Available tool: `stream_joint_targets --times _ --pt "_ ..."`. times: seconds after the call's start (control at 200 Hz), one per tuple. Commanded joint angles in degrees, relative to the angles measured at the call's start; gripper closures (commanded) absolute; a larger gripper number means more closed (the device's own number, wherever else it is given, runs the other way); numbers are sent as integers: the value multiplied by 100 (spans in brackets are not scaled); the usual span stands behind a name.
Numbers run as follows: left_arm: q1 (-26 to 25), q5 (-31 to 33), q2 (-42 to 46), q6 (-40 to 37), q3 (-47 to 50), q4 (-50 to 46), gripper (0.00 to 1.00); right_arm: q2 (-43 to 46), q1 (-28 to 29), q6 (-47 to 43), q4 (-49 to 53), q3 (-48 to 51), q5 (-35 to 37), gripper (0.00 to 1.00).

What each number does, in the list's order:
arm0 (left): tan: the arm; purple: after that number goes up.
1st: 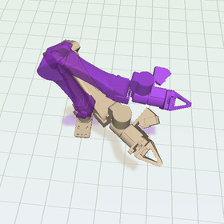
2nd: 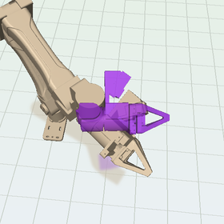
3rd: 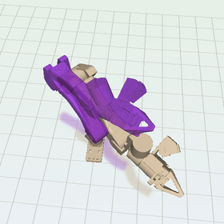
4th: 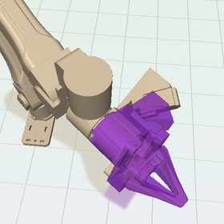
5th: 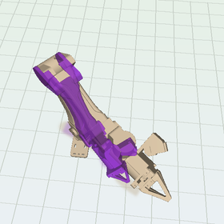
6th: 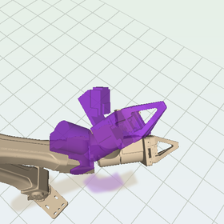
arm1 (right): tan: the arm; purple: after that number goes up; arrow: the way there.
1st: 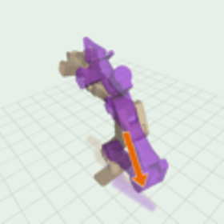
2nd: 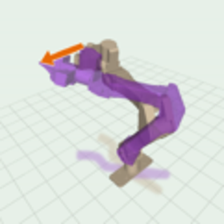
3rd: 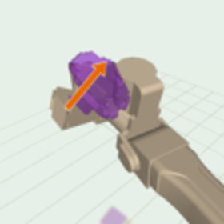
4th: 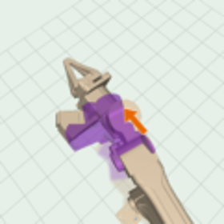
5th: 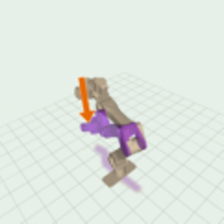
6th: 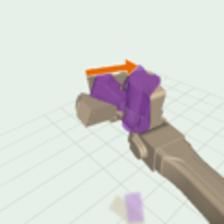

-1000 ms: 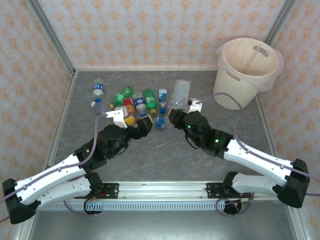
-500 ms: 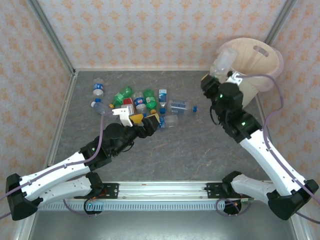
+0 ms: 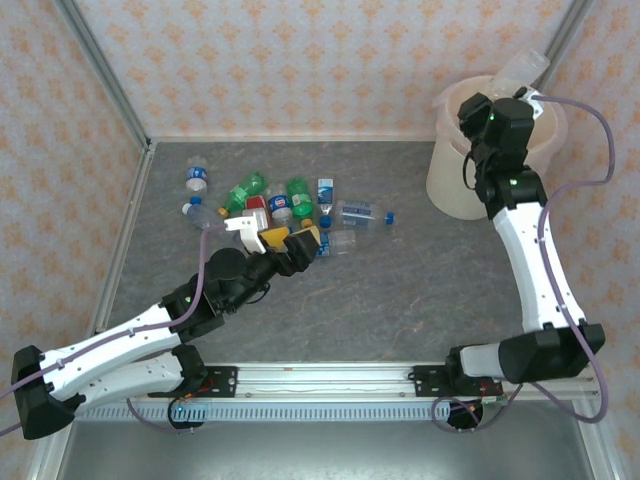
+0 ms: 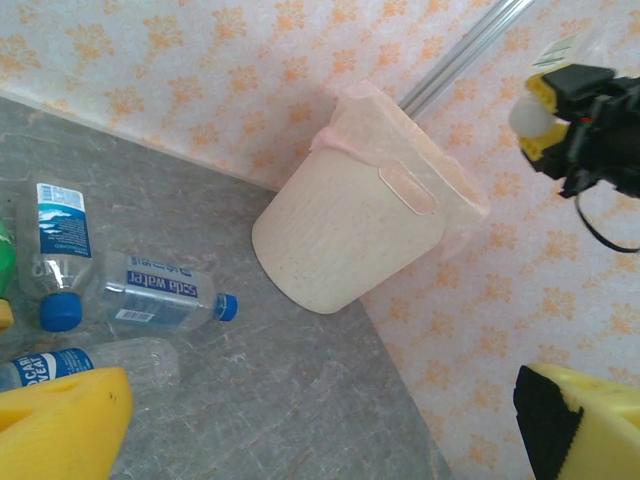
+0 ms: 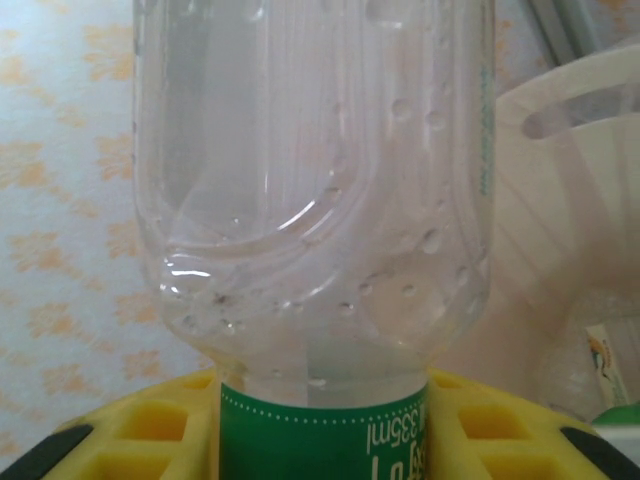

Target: Put the plastic bottles in the bin

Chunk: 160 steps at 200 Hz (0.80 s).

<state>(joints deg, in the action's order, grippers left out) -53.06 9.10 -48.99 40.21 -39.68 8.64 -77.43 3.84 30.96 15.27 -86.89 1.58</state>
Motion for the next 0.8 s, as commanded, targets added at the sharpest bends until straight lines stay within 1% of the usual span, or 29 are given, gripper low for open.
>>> stream_joint_targets --times 0.0,0.145,0.25,0.375,0.435,0.475,0.506,0.541,0.646,0.796 --pt "-92 -98 27 58 75 305 1 -230 -425 403 99 -304 -631 71" --pt "-170 -91 32 40 26 159 1 -664 -1009 663 115 -530 -1175 72" --pt "-194 -85 119 40 104 127 1 -950 -1201 615 278 -804 -1215 72" --pt "-187 -49 231 71 213 82 1 -1215 -1287 453 473 -1129 -1189 70" --pt "-190 -37 263 84 215 59 1 -1298 -1304 385 542 -1245 -1213 63" --pt "-190 -24 275 84 228 60 1 -1318 -1304 330 579 -1300 -1214 53" --pt "-189 -5 277 76 228 52 1 -1312 -1306 302 600 -1327 -1202 41" --pt "-196 20 265 75 231 28 1 -1281 -1306 258 609 -1340 -1207 35" --pt "-192 39 246 49 187 -44 1 -1173 -1306 106 619 -1313 -1161 30" --pt "-196 85 242 22 180 -81 1 -887 -1299 68 532 -1147 -1218 26"
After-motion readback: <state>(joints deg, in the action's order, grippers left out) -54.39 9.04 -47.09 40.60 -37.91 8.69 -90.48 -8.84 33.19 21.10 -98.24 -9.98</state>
